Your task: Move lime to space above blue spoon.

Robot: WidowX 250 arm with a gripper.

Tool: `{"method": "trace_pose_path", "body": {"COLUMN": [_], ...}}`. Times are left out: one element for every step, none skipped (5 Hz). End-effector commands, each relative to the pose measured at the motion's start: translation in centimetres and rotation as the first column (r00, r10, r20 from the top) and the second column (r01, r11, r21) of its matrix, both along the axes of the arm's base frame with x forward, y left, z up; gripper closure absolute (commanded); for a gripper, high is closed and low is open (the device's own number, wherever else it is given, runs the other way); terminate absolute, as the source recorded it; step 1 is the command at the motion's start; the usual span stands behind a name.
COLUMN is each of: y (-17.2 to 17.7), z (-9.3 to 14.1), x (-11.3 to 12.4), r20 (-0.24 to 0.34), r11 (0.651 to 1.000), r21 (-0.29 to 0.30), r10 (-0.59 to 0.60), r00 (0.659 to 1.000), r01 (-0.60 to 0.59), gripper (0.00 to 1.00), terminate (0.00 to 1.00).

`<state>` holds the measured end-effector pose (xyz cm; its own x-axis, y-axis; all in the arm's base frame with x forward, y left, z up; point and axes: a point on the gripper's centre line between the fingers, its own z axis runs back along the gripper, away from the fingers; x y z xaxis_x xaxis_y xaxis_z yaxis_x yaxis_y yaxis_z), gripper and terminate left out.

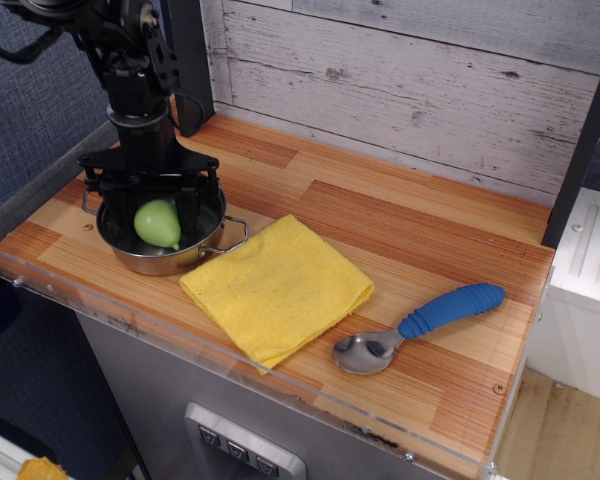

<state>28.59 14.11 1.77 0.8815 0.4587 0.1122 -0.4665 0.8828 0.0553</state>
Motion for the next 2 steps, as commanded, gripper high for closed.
{"method": "trace_pose_path", "body": {"y": [0.0, -0.1], "z": [1.4, 2.7], "x": [-0.2, 0.0], "r20": [0.036, 0.058], "r11": [1.0, 1.0], "r21": [0.003, -0.013], "r10": [-0.01, -0.023], "r00": [0.999, 0.998], "r01": [0.01, 0.024], "gripper": [1.0, 1.0], "terminate": [0.0, 0.0]}}
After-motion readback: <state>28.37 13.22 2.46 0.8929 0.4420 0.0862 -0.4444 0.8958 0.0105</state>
